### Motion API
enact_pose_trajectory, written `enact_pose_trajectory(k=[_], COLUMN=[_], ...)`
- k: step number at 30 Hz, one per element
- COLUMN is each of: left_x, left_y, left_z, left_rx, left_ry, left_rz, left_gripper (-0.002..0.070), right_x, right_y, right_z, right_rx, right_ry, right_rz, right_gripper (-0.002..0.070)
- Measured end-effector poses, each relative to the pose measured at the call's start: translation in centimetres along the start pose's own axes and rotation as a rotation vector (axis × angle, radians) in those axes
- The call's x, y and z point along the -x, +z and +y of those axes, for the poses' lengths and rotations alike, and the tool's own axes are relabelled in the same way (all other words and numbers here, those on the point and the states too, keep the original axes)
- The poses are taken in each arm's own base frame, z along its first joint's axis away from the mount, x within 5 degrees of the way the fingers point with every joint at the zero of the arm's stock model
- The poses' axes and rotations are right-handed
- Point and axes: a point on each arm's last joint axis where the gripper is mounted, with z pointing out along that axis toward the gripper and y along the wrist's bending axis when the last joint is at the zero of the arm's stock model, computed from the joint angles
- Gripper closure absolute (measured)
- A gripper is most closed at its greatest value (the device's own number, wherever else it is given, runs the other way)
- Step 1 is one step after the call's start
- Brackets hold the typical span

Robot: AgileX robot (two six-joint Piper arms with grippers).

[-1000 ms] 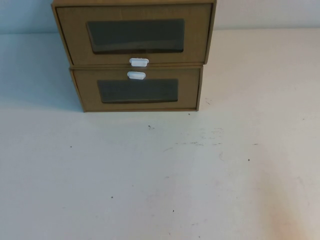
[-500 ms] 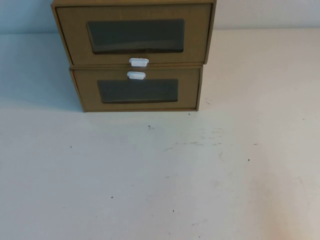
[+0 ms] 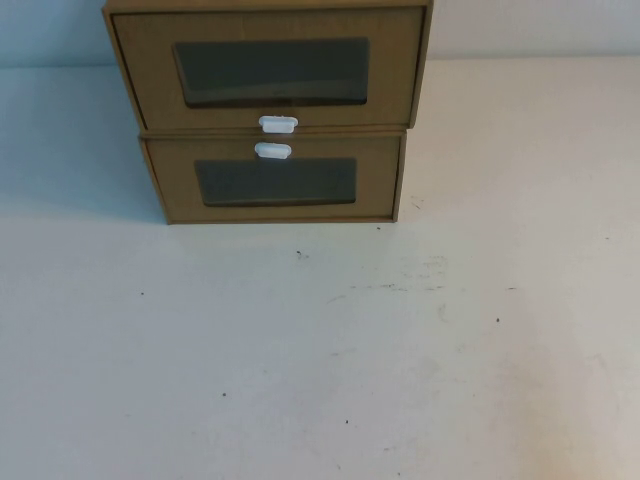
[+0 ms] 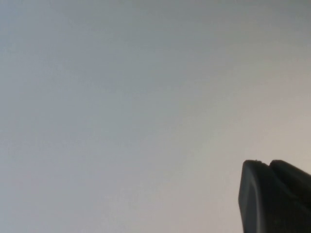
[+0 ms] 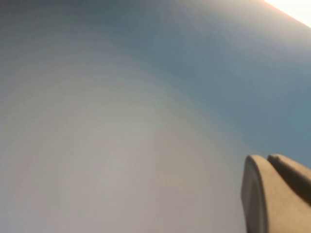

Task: Open the shoe box
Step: 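Pull the top drawer of the cardboard box fully open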

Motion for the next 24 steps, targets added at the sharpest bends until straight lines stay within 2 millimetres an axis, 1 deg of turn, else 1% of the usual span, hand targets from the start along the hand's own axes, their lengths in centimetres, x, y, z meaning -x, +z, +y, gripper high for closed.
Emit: enact_pose_trajectory(k=[2, 4, 6, 7, 11, 13, 15, 18, 20, 22, 23, 24], left_x=[0.4, 1.0, 2.1, 2.9, 6.1, 7.8, 9.6, 11.7, 12.3, 12.5, 12.5, 12.2], left_y=[0.0, 0.3, 0.9, 1.2, 2.6, 3.1, 3.7, 5.7, 7.3, 9.1, 10.1, 11.2], left_z=[-0.1, -0.5, -1.3, -1.7, -3.9, -5.1, -6.3, -8.1, -8.9, -9.5, -9.7, -9.9], left_rx=[-0.008, -0.023, -0.05, -0.066, -0.123, -0.149, -0.174, -0.186, -0.174, -0.146, -0.126, -0.101], left_ry=[-0.035, -0.06, -0.068, -0.067, -0.063, -0.053, -0.035, 0.022, 0.071, 0.111, 0.133, 0.153], left_rz=[-0.037, -0.058, -0.079, -0.093, -0.102, -0.1, -0.094, -0.029, 0.051, 0.157, 0.225, 0.3], left_gripper=[0.0679, 0.0679, 0.0679, 0.0679, 0.0679, 0.0679, 0.0679, 0.0679, 0.0678, 0.0678, 0.0678, 0.0679], right_x=[0.9, 2.4, 4.2, 4.9, 8.8, 10.6, 11.8, 12.5, 12.3, 12.1, 10.9, 10.2], right_y=[0.6, 1.4, 2.3, 2.7, 4.2, 5.2, 6.7, 9.3, 11.1, 13.0, 14.2, 15.2], right_z=[0.4, 1.0, 1.8, 2.1, 3.7, 4.4, 5.2, 6.3, 6.9, 7.4, 7.4, 7.4], right_rx=[0.009, 0.028, 0.047, 0.055, 0.097, 0.116, 0.13, 0.147, 0.144, 0.13, 0.1, 0.075], right_ry=[0.007, 0.013, 0.022, 0.026, 0.094, 0.147, 0.194, 0.218, 0.202, 0.191, 0.181, 0.176], right_rz=[-0.024, -0.064, -0.097, -0.101, -0.163, -0.19, -0.176, -0.094, 0.007, 0.103, 0.207, 0.289], right_gripper=[0.0689, 0.0689, 0.0689, 0.0689, 0.0689, 0.0689, 0.0689, 0.0689, 0.0689, 0.0689, 0.0689, 0.0689])
